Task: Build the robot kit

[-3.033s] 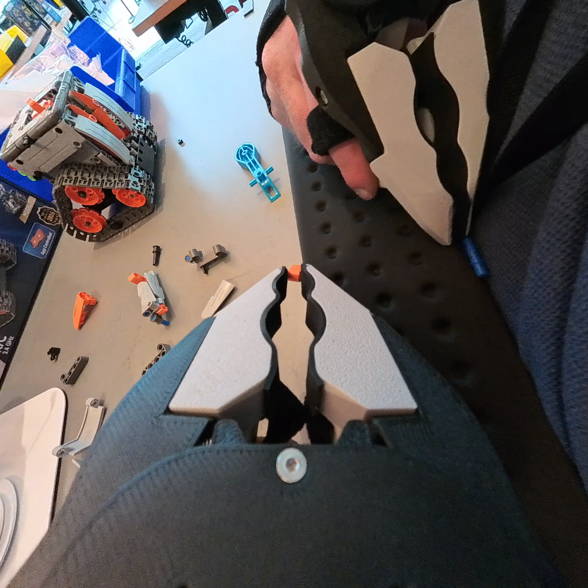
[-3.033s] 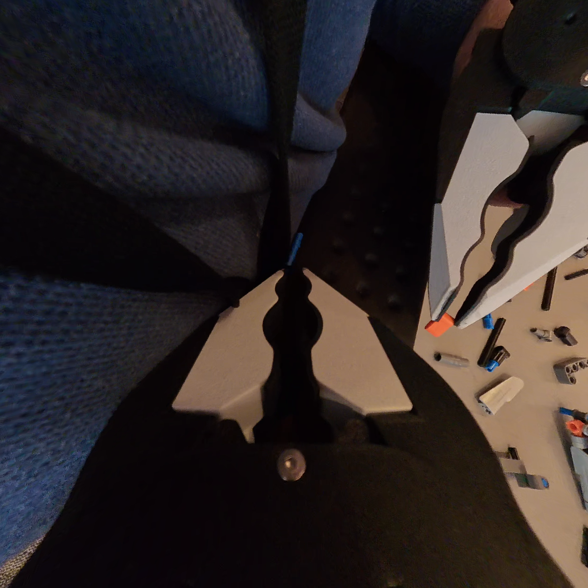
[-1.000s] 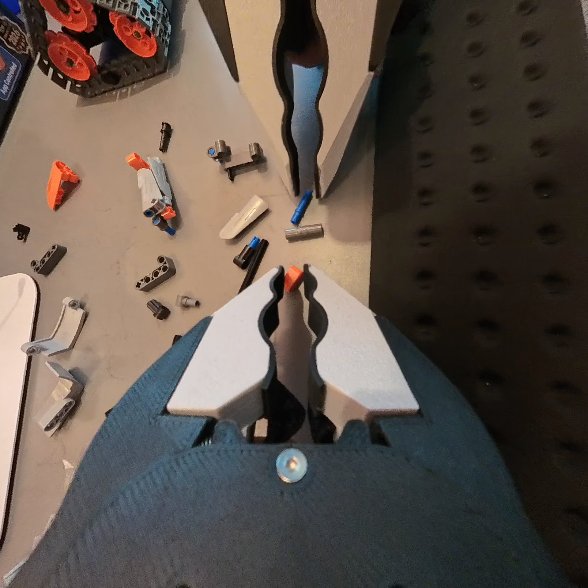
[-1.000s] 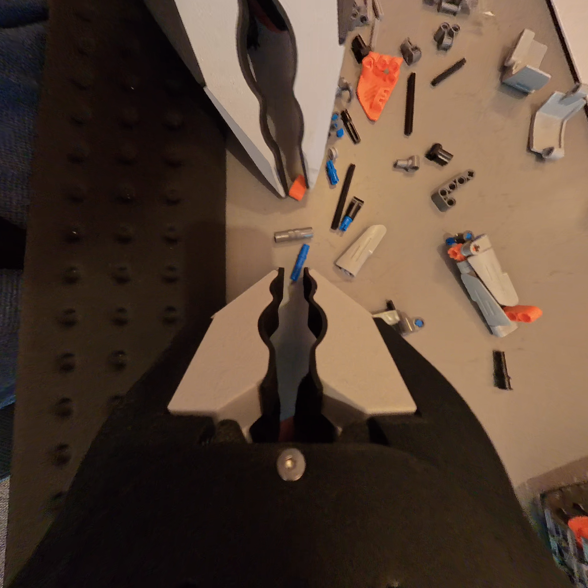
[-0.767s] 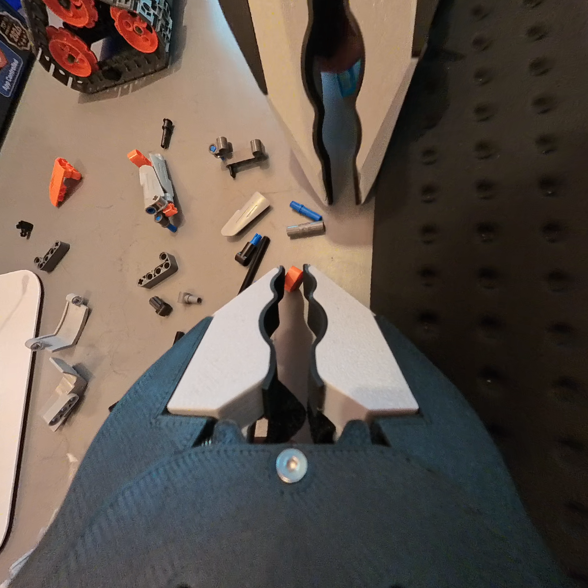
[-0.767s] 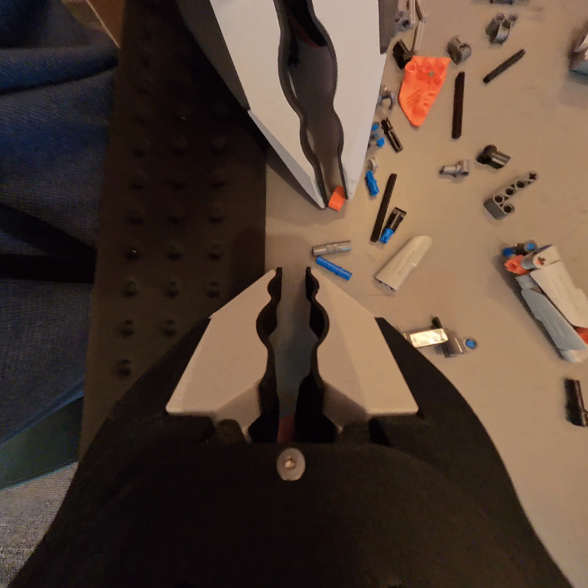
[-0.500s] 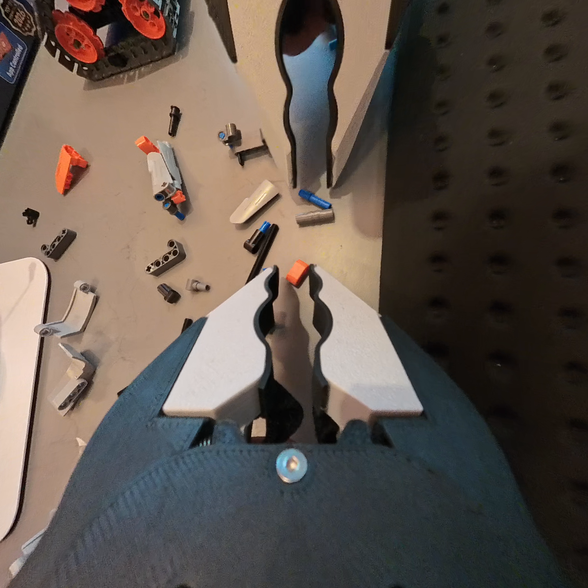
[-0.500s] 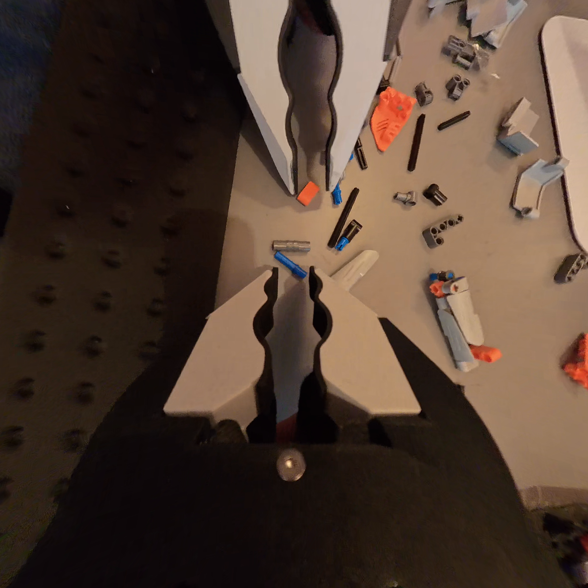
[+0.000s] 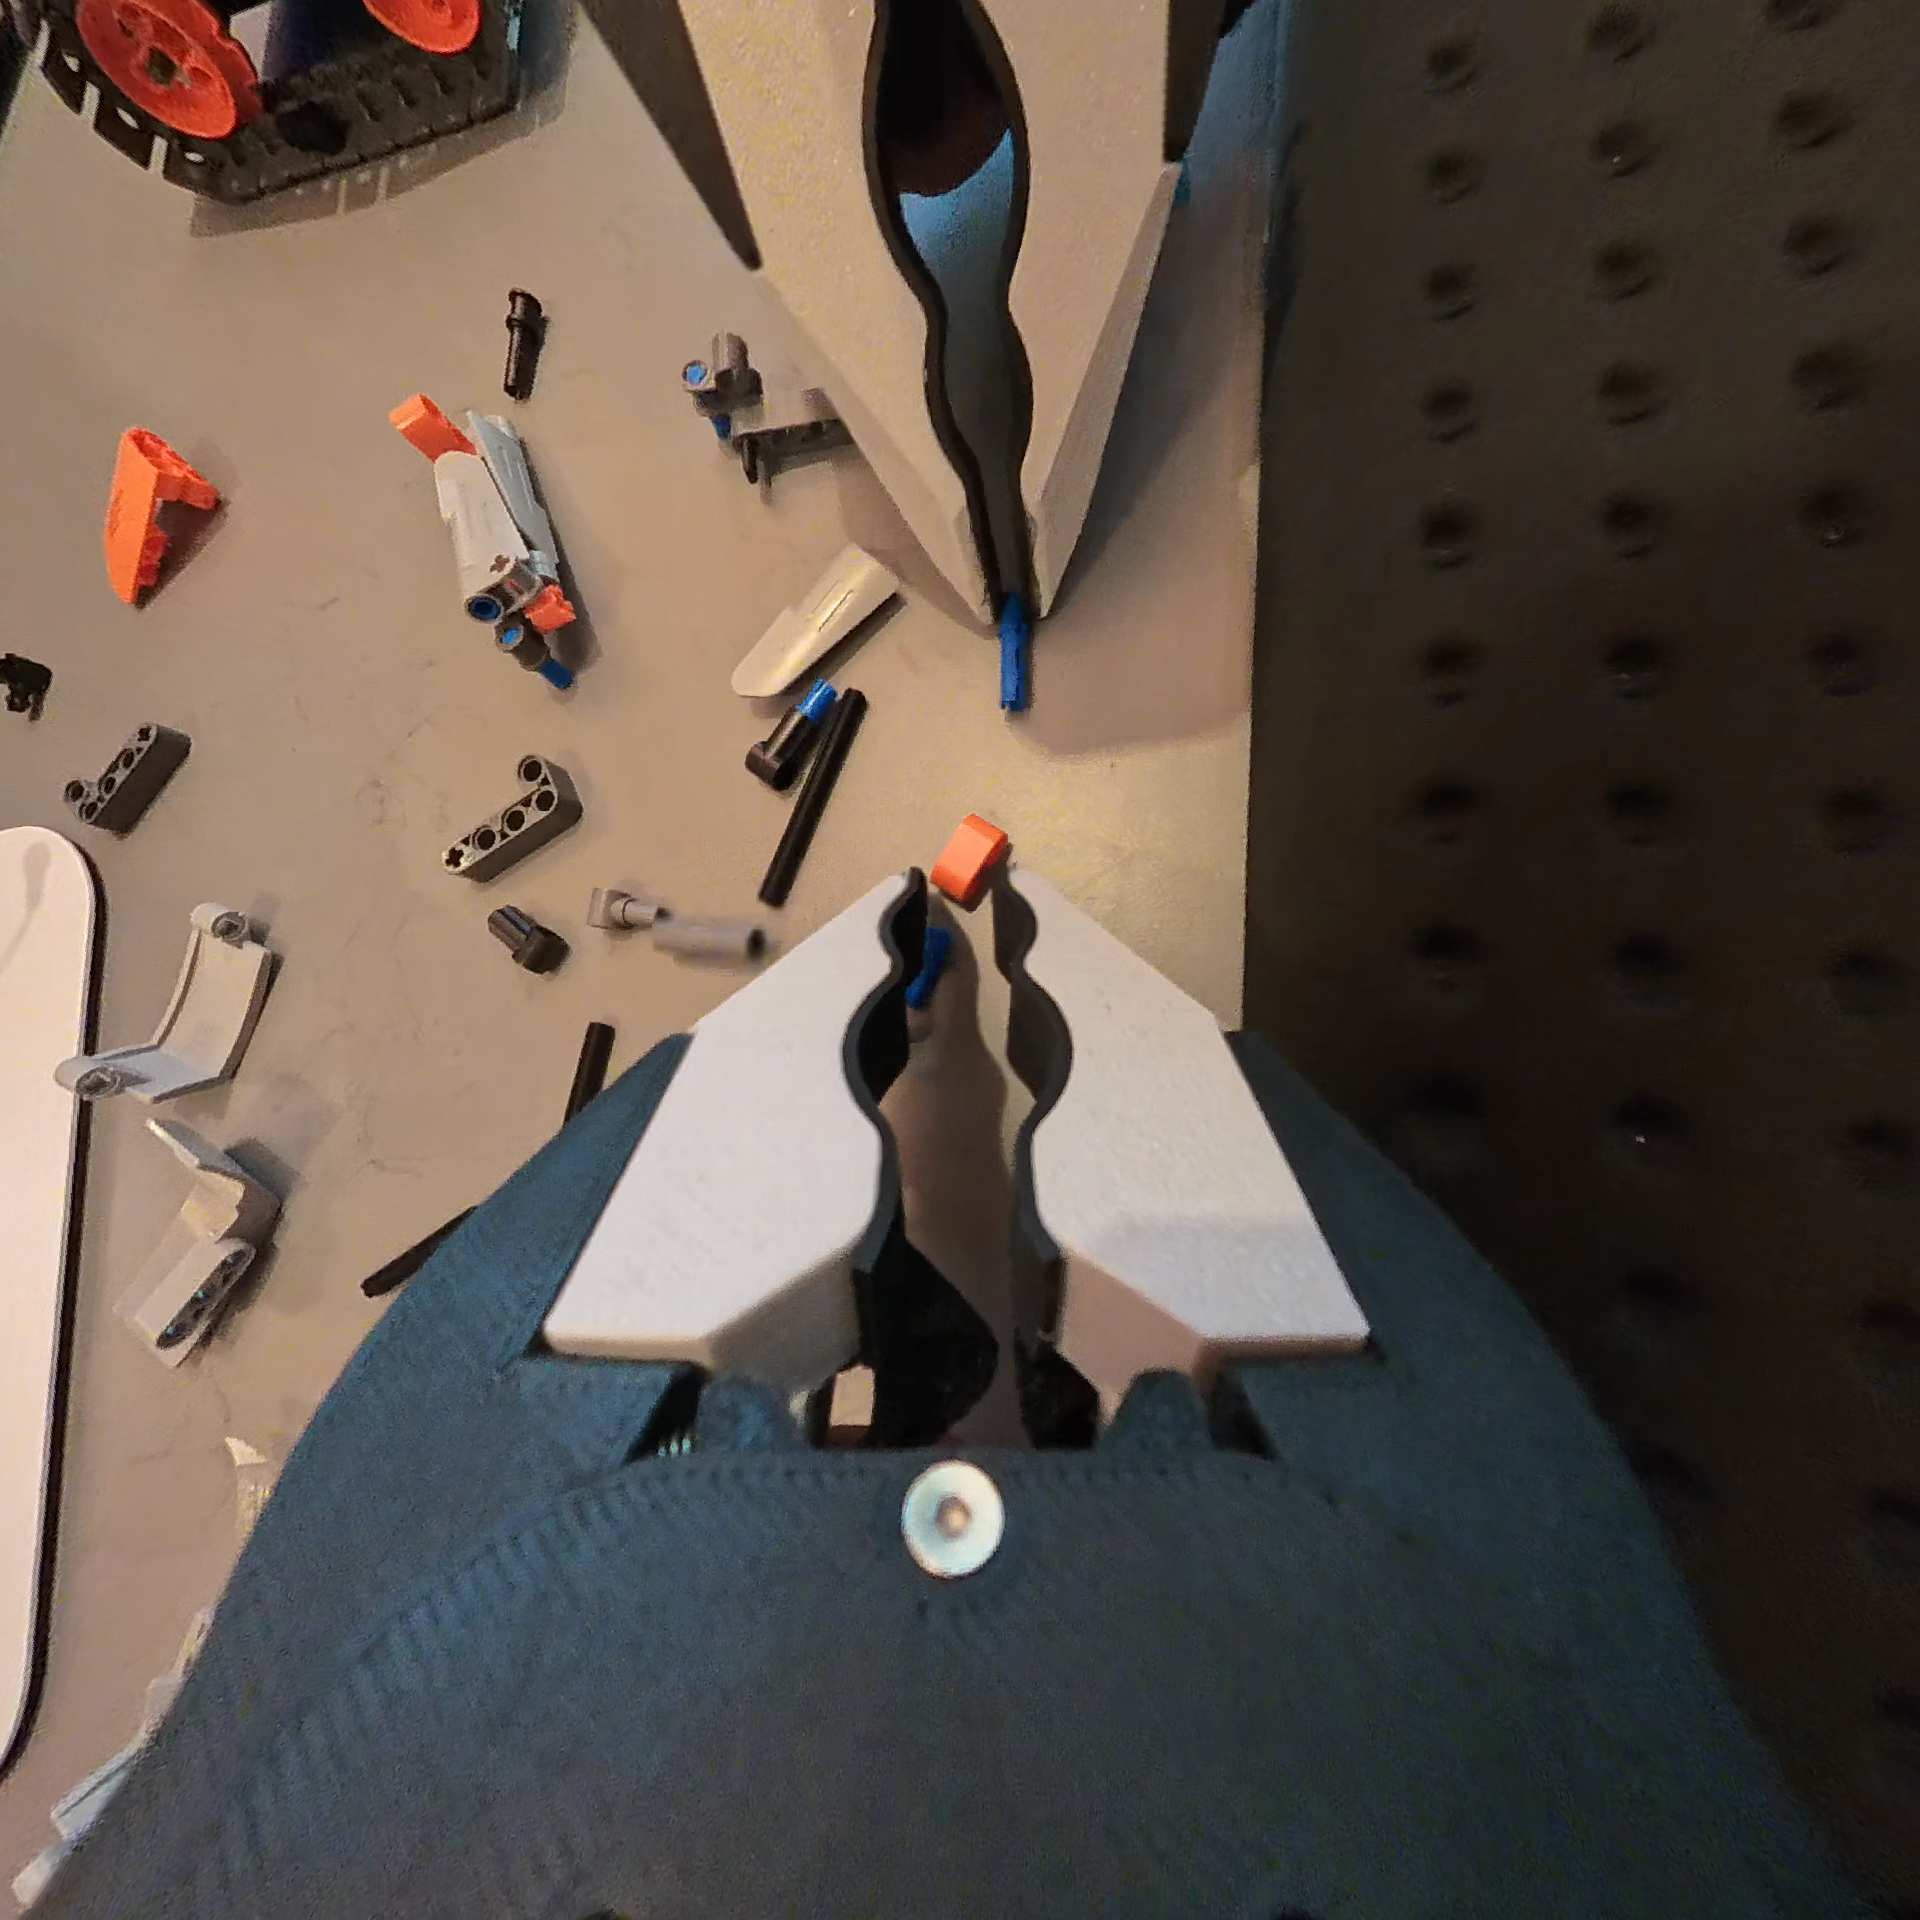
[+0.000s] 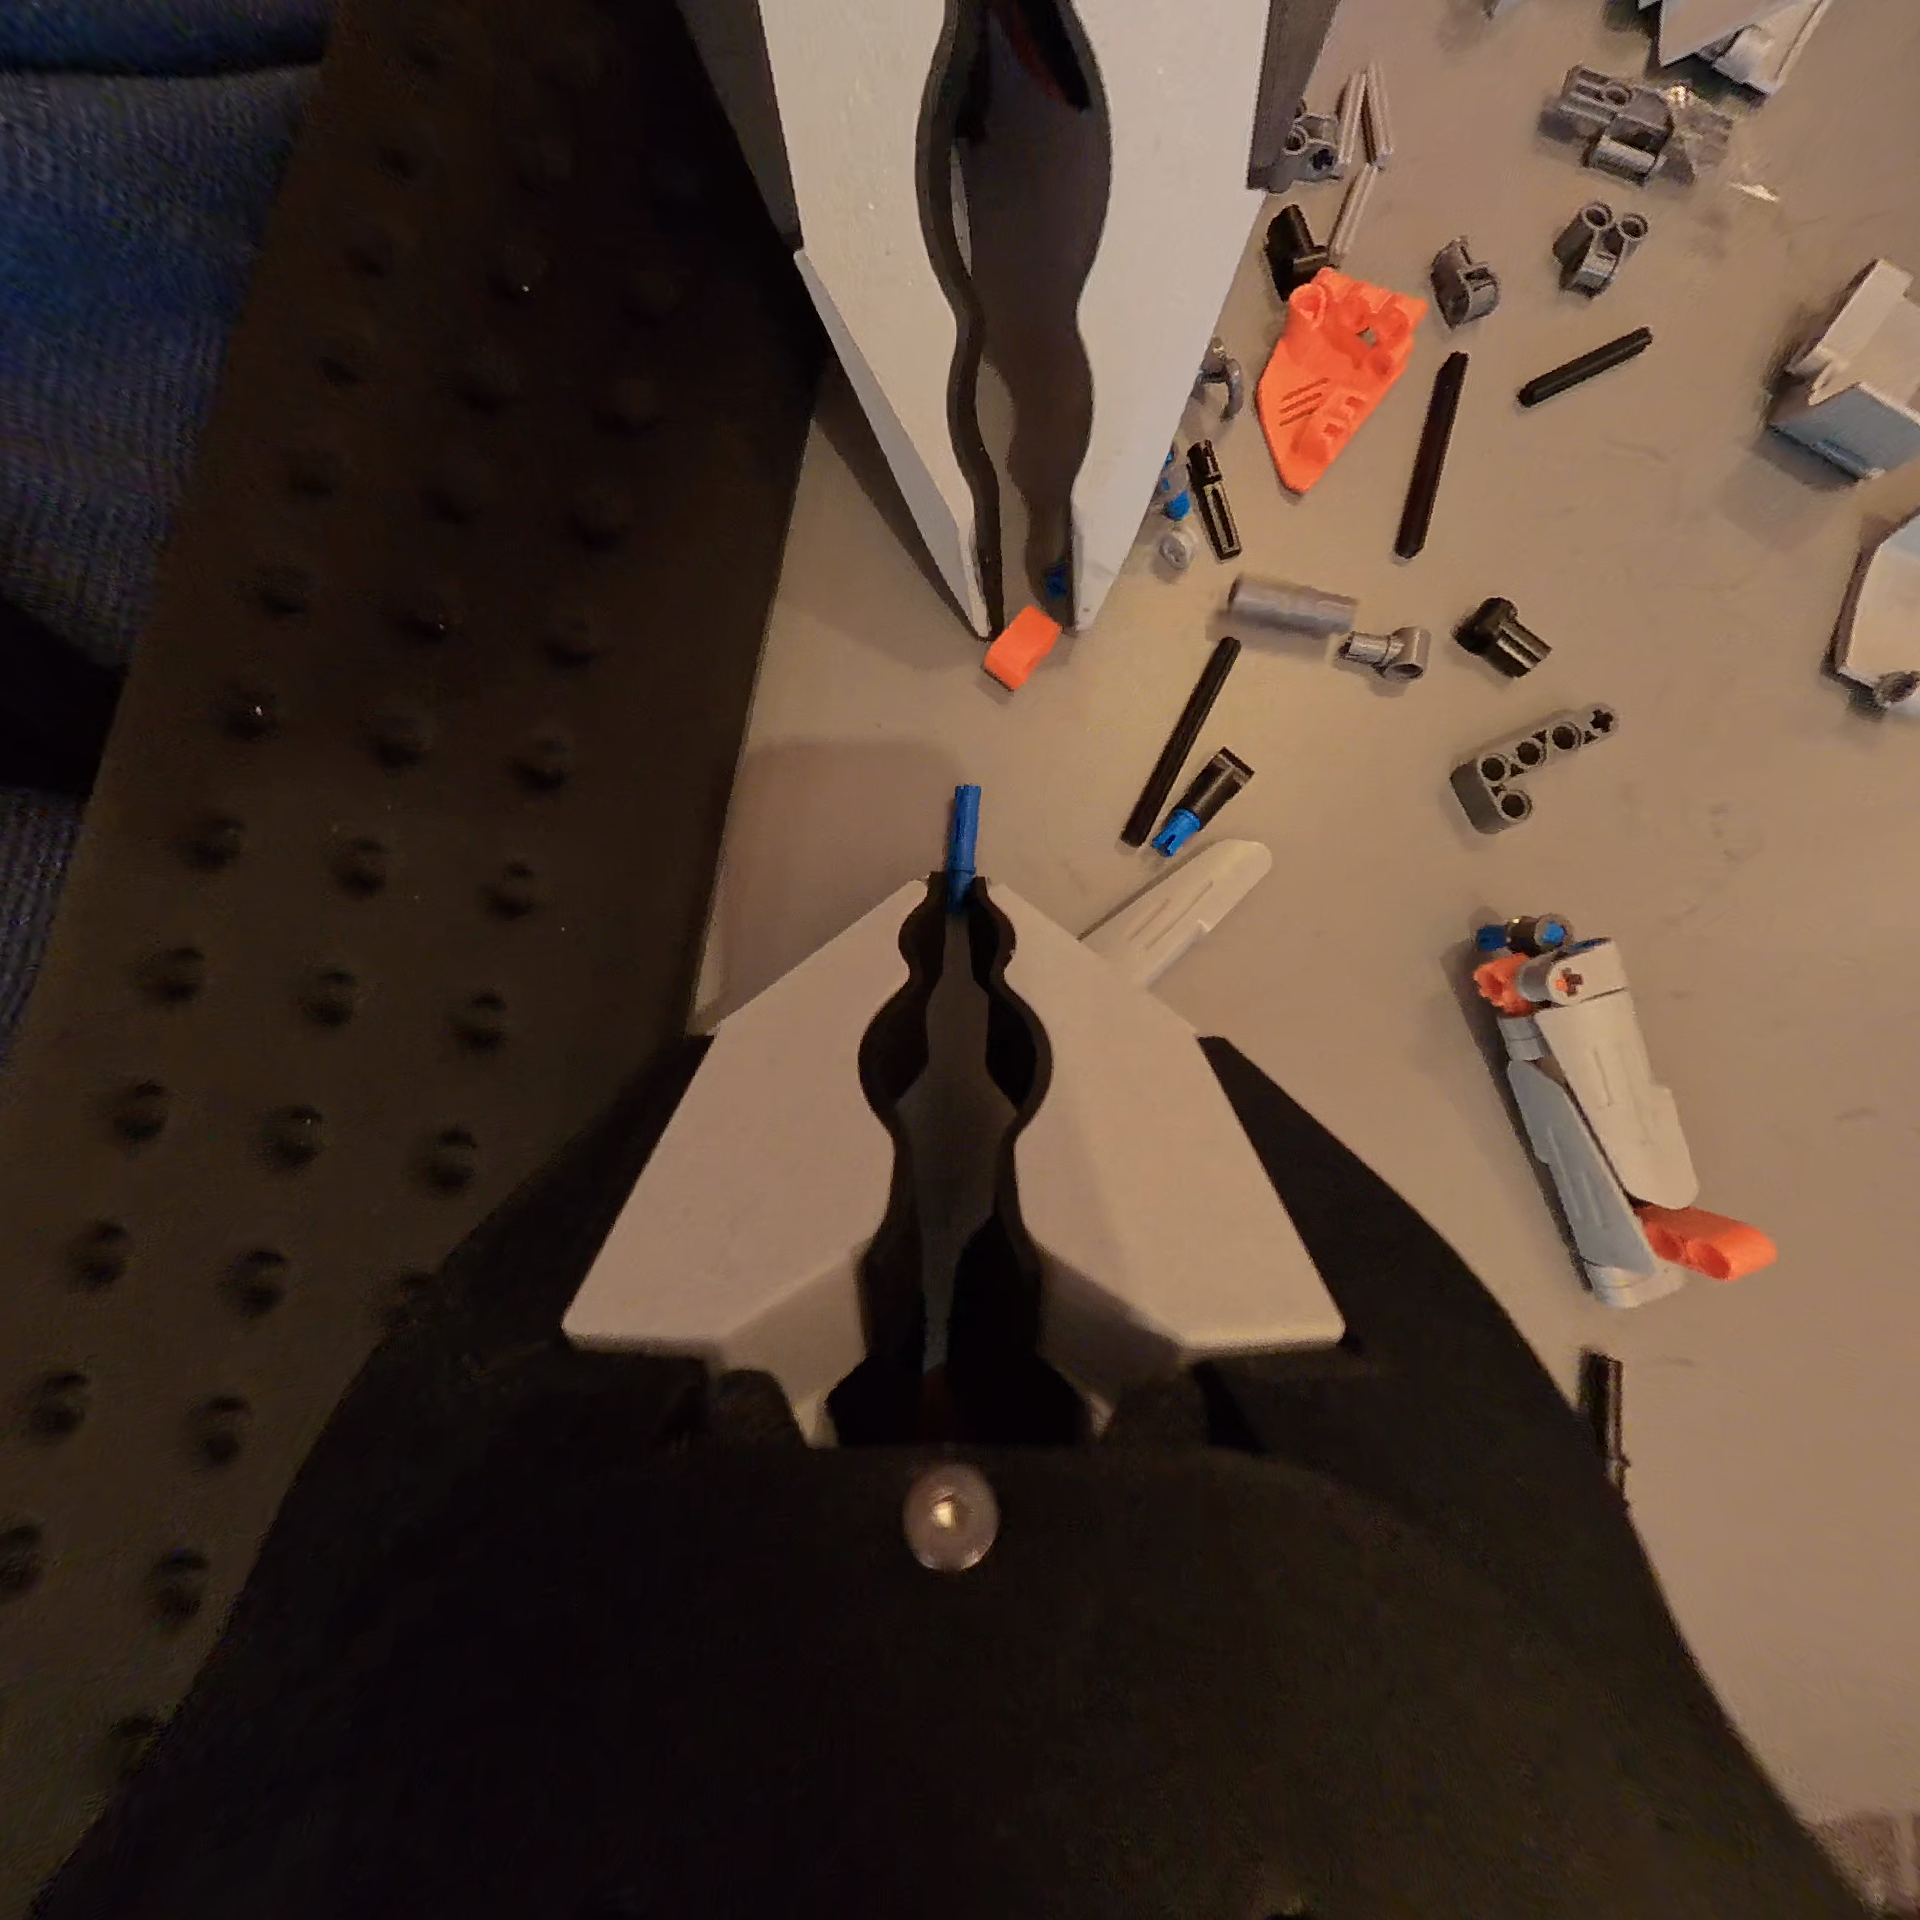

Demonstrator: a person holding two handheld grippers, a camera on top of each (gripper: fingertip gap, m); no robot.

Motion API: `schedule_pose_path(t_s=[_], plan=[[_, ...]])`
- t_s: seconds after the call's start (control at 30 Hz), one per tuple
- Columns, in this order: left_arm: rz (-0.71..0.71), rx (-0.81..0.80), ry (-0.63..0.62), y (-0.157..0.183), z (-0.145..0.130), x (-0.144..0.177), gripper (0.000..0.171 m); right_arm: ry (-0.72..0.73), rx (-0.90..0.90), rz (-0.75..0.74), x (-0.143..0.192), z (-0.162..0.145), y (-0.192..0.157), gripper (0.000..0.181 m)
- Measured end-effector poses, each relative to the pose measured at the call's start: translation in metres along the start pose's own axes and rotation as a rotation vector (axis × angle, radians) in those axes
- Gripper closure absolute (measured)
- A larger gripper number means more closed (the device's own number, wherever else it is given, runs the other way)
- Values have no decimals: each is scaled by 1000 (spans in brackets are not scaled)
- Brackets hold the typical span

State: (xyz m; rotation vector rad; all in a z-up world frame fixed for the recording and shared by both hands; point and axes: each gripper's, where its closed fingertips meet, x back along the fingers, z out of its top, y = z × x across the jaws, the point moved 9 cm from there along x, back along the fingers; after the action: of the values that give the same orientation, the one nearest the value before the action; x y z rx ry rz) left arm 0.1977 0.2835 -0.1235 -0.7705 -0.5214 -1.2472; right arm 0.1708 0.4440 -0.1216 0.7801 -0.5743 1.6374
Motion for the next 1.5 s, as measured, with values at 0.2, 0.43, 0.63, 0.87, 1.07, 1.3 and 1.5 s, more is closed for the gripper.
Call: schedule_pose_path(t_s=[0.2,0.43,0.63,0.87,1.07,1.3,1.5], plan=[[-15,-33,-21,5,3,0,164,-12,-9,-21,-2,4,-7,179],[-14,-55,-15,3,5,-2,163,-14,-21,-33,-6,8,-12,179],[102,18,-87,0,8,-7,171,-23,-45,-72,-6,9,-9,179],[55,3,-74,1,11,3,163,-30,-64,-105,-6,9,-7,179],[64,6,-81,-1,13,-6,156,-14,-72,-133,-8,10,-3,179],[60,34,-62,-1,13,-8,156,-17,-54,-135,-11,12,0,180],[84,75,-90,-4,12,0,161,-21,-61,-130,-9,11,3,179]])
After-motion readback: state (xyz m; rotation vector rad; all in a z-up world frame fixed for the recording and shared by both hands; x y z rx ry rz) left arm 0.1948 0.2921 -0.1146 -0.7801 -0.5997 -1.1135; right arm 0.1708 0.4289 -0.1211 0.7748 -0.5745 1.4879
